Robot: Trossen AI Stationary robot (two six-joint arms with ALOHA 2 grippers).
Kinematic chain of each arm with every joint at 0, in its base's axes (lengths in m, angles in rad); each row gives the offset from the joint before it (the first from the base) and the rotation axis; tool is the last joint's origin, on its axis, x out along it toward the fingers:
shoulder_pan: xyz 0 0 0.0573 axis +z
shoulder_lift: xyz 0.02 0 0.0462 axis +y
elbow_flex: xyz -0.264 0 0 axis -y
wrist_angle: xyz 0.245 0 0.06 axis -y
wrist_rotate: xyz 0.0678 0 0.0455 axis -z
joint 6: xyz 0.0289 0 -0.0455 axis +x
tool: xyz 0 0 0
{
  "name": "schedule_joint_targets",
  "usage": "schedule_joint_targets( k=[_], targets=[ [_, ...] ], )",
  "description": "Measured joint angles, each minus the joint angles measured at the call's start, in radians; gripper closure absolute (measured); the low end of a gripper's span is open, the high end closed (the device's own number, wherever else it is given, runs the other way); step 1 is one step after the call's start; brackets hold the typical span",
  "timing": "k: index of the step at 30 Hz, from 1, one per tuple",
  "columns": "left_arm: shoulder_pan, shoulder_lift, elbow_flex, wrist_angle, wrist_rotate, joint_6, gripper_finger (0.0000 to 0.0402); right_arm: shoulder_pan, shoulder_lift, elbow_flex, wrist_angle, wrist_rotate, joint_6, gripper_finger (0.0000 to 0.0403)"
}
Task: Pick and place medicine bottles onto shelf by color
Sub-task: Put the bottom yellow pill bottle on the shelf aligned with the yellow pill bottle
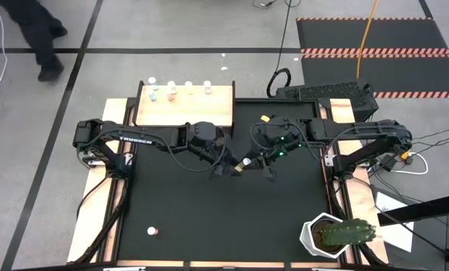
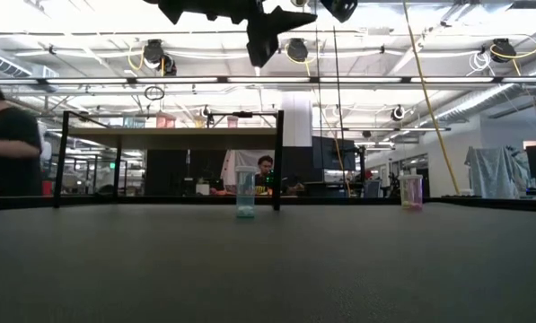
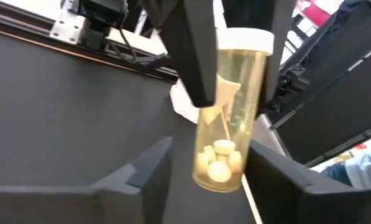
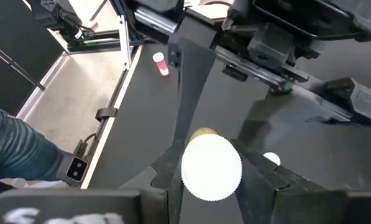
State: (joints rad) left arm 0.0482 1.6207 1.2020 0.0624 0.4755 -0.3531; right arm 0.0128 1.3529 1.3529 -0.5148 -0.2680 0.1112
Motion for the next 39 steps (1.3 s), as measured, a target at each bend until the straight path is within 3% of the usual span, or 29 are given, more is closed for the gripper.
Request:
schedule_joint_targets(
  k=[8,12,17,24,32,39],
  targets=[
    [0.012,0.0,0.0,0.032,0.029,0.023,0.0307,0.0,-0.003,0.0,-0.011,0.001,0.01,0.0297],
    [0.013,0.002,-0.002,0.064,0.02,0.064,0.0309,0.001,-0.004,0.001,-0.007,0.042,0.027,0.0284],
    [0.014,0.0,-0.001,0.157,-0.008,0.087,0.0286,0.0,-0.038,0.0,0.013,0.111,0.033,0.0238],
    [0.04,0.0,0.0,0.34,-0.074,0.088,0.0307,0.003,-0.16,-0.014,0.053,0.316,0.105,0.0174],
    [0.055,0.0,0.0,0.423,-0.111,0.147,0.0288,0.021,-0.316,-0.288,0.526,0.421,0.229,0.016],
    [0.055,0.0,0.0,0.436,-0.132,0.168,0.0304,0.022,-0.322,-0.482,0.846,0.424,0.267,0.0164]
  ],
)
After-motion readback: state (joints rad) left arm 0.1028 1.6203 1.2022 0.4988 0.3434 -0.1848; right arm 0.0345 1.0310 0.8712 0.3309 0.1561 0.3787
